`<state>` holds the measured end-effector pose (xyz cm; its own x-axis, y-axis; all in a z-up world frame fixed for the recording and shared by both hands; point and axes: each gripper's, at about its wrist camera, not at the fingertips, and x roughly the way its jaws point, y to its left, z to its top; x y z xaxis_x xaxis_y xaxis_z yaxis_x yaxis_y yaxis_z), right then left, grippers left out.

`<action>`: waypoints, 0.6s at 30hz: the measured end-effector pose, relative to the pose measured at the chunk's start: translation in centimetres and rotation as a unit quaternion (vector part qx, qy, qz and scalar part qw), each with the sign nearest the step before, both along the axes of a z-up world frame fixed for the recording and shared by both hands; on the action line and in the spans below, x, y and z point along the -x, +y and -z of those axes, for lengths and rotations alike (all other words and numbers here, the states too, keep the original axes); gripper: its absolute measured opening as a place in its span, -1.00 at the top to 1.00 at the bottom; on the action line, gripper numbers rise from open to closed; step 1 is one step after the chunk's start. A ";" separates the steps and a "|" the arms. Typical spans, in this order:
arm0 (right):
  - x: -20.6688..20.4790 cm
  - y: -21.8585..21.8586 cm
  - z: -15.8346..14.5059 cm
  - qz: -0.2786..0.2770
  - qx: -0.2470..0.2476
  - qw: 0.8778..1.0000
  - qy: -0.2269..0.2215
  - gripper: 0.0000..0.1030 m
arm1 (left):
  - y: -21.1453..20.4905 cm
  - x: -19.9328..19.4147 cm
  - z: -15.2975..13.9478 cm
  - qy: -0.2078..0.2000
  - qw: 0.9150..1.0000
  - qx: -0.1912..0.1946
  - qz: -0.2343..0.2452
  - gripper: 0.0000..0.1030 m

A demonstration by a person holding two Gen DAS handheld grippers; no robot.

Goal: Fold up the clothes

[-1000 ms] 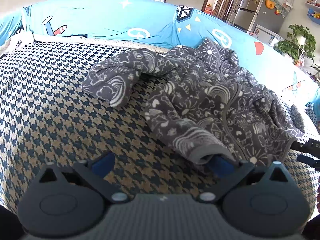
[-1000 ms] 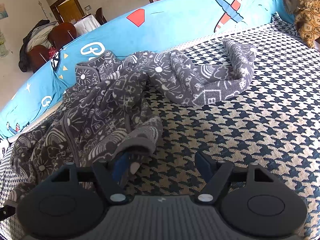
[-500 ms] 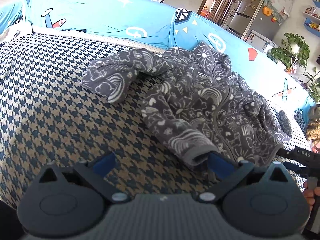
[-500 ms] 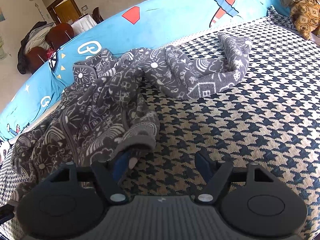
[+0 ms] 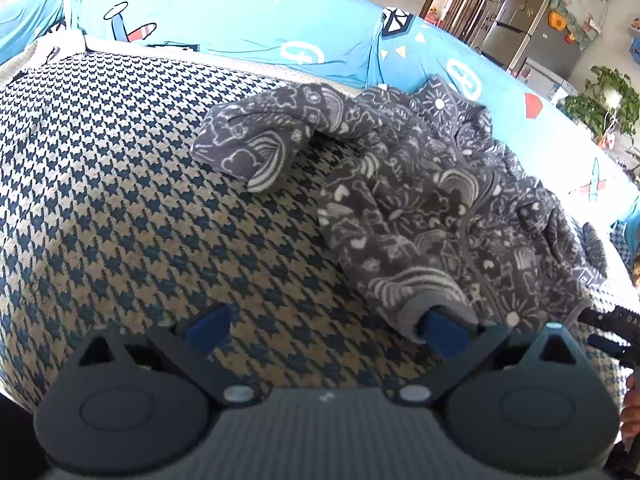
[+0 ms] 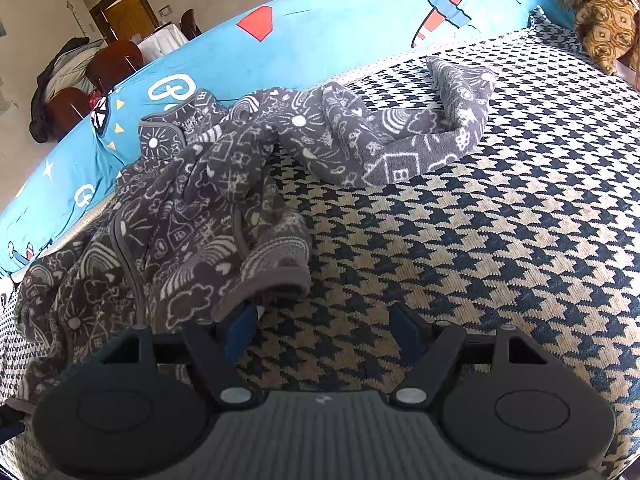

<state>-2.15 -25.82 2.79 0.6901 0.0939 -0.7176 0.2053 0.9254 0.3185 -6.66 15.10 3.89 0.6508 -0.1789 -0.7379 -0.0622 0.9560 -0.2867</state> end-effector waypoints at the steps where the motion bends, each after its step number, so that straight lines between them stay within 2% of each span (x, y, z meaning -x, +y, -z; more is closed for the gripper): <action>1: 0.1 0.0 0.1 0.000 -0.001 1.000 0.001 -0.42 | 0.0 0.1 0.0 0.000 1.000 0.000 0.004 -1.00; 4: 0.2 0.1 0.2 -0.002 0.000 1.000 0.002 -0.42 | -0.3 0.4 0.0 -0.002 1.000 -0.012 0.014 -1.00; 9: 0.4 0.3 0.3 -0.008 0.005 1.000 0.002 -0.42 | -1.5 0.6 0.3 -0.014 0.997 -0.068 0.021 -1.00; 15: 0.6 0.5 0.5 -0.012 0.011 1.000 0.002 -0.42 | -3.4 0.7 0.5 -0.043 0.989 -0.139 0.027 -1.00; 18: 0.8 0.1 0.4 -0.003 0.009 1.000 0.000 -0.42 | -3.3 0.3 0.4 -0.051 0.988 -0.143 0.009 -1.00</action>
<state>-2.92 -25.70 2.36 0.6899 0.0856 -0.7188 0.1996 0.9320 0.3025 -7.00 11.77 3.48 0.7236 0.0153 -0.6900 -0.0282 0.9996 -0.0074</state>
